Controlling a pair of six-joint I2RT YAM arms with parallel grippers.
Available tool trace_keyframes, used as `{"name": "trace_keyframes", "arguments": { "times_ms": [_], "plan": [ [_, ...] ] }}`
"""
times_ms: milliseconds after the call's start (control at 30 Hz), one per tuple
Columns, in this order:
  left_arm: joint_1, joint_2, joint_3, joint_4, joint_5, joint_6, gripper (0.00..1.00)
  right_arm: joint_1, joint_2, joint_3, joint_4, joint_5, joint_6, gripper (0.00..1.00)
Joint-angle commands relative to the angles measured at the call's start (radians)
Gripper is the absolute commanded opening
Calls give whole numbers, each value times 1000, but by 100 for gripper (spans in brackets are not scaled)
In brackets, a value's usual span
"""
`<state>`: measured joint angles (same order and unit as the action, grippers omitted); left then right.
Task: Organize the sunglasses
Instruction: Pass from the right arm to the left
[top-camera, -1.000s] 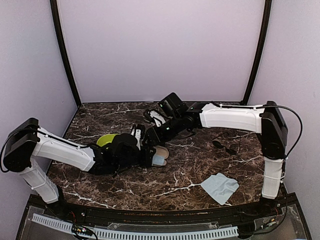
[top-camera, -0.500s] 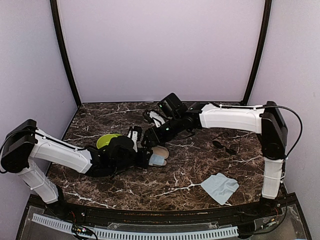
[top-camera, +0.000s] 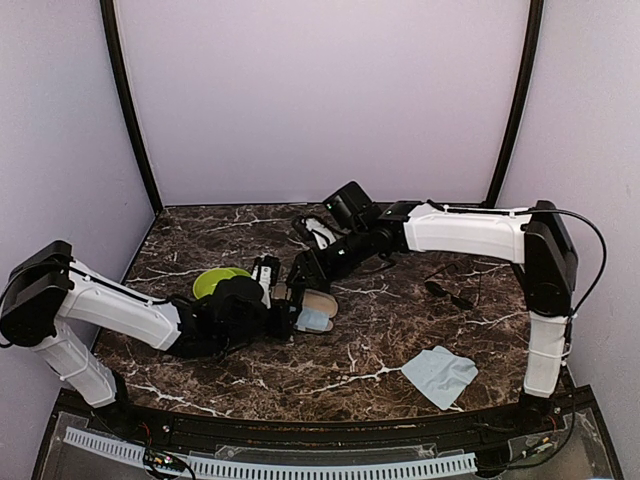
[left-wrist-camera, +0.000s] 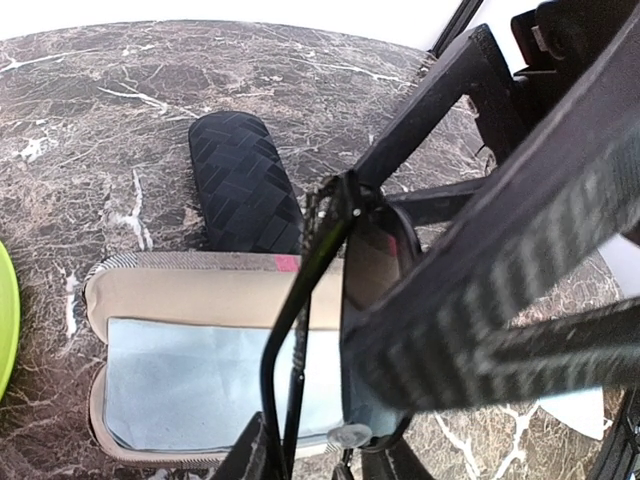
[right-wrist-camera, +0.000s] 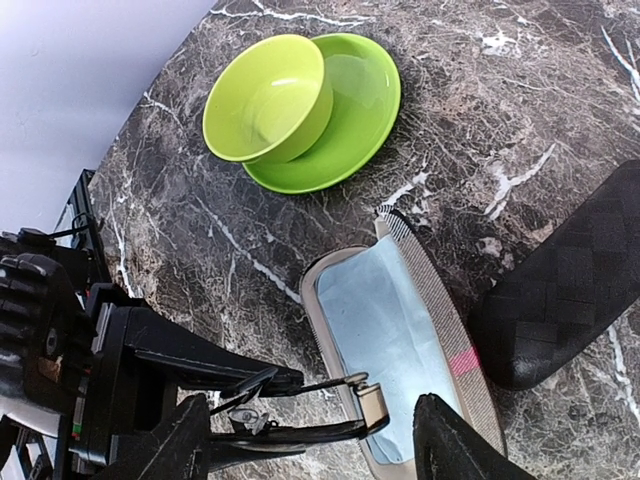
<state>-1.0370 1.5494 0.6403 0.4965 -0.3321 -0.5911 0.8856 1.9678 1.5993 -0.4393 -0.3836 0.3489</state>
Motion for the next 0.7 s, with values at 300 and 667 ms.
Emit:
{"name": "trace_keyframes", "arguments": {
  "times_ms": [300, 667],
  "plan": [
    [-4, -67, -34, 43, 9, -19, 28, -69, -144, -61, 81, -56, 2, 72],
    [-3, -132, -73, 124, 60, -29, 29, -67, -185, -199, 259, -148, 66, 81]
  ]
}}
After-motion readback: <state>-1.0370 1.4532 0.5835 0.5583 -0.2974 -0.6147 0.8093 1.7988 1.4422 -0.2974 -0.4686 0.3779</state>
